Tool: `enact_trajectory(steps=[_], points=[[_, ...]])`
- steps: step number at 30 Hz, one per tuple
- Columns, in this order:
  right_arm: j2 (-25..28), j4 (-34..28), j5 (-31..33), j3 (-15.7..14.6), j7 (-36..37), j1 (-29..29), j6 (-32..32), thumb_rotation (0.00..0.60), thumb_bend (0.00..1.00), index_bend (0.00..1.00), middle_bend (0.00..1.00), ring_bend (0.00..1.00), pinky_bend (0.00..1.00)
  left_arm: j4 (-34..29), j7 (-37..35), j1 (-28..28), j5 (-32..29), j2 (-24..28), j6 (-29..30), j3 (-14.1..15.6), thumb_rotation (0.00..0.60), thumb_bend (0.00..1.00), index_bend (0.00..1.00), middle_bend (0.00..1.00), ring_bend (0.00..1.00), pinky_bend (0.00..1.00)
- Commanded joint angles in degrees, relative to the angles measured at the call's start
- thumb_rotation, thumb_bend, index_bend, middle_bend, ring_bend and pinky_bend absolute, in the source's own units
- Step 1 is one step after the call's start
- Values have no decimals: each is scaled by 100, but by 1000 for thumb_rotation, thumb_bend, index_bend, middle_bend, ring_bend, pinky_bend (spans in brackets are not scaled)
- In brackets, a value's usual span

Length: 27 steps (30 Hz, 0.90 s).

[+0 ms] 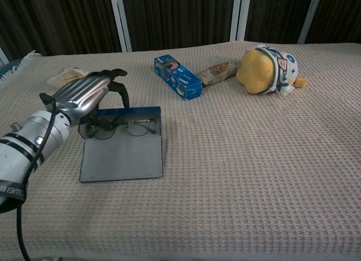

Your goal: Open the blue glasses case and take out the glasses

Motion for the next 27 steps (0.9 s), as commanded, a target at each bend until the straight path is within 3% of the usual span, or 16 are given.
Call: enact_trajectory(steps=[1,8,21,27], points=[[2,-3,1,1,1,-3,4,600,61,0,0,0,0,188,-223,9,33,-109,150,-118,600,382,506,51,0,7],[3,-1,7,4,7,-9,11,600,61,0,0,0,0,563,-677,18,58,-264,311,-244,600,384,505,52,0,7],[1,-2,-4,2,2,-14,21,600,61,0,0,0,0,866,-825,-19,8,-320,106,-189,600,384,506,54,0,7],[17,-1,-24,-4,44,-21,30,600,61,0,0,0,0,1287,-978,-239,-72,-428,-74,-398,600,382,508,60,0,7]])
